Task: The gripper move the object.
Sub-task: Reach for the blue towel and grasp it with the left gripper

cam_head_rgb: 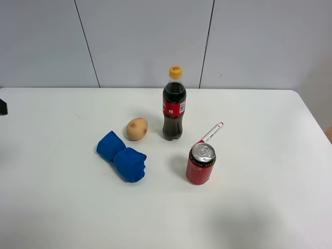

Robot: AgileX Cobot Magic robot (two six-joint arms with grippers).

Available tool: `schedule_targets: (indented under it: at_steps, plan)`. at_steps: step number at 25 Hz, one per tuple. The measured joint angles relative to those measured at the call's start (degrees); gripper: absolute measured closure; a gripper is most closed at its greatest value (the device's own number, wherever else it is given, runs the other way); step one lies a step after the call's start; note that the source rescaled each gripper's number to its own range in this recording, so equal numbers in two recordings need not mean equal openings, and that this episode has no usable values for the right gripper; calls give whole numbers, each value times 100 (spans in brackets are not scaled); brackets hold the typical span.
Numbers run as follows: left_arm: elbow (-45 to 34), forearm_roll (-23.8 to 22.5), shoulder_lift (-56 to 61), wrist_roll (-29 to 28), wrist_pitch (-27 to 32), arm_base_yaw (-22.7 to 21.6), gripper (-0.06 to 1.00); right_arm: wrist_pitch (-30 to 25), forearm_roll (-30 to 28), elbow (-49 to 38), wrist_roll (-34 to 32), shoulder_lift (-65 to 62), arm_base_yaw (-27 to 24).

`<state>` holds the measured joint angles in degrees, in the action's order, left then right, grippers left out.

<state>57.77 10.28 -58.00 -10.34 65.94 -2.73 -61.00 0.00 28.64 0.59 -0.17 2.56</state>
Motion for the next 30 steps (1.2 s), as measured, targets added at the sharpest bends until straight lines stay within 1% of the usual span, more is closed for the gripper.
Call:
schedule_targets:
  at_steps: [3, 6, 7, 9, 10, 12, 14, 15, 18, 19, 22, 24, 26, 29, 30]
  plan:
    - [0, 197, -598, -16, -114, 0, 13, 0, 0, 0, 0, 0, 0]
    - [0, 150, -1101, -16, -478, 156, 13, 0, 0, 0, 0, 0, 0]
    - [0, 83, -1213, 10, -623, 316, 13, 0, 0, 0, 0, 0, 0]
    - [0, -100, -1442, 29, -977, 776, 13, 0, 0, 0, 0, 0, 0]
    - [0, -100, -1442, 29, -977, 776, 13, 0, 0, 0, 0, 0, 0]
    - [0, -245, -1632, -34, -1285, 1273, 13, 0, 0, 0, 0, 0, 0]
    - [0, -313, -1847, -226, -1633, 1726, 13, 0, 0, 0, 0, 0, 0]
    - [0, -328, -1973, -417, -1800, 1950, 13, 0, 0, 0, 0, 0, 0]
    - [12, -342, -2400, -815, -2117, 2258, 13, 0, 0, 0, 0, 0, 0]
    - [17, -342, -2720, -977, -2166, 2371, 13, 0, 0, 0, 0, 0, 0]
    - [23, -315, -3168, -1077, -2194, 2480, 13, 0, 0, 0, 0, 0, 0]
    - [23, -195, -3369, -1093, -2316, 2547, 14, 0, 0, 0, 0, 0, 0]
    - [23, -8, -3470, -1099, -2561, 2596, 14, 0, 0, 0, 0, 0, 0]
    - [23, 429, -3538, -1157, -3108, 2621, 14, 0, 0, 0, 0, 0, 0]
    - [23, 429, -3538, -1157, -3108, 2621, 14, 0, 0, 0, 0, 0, 0]
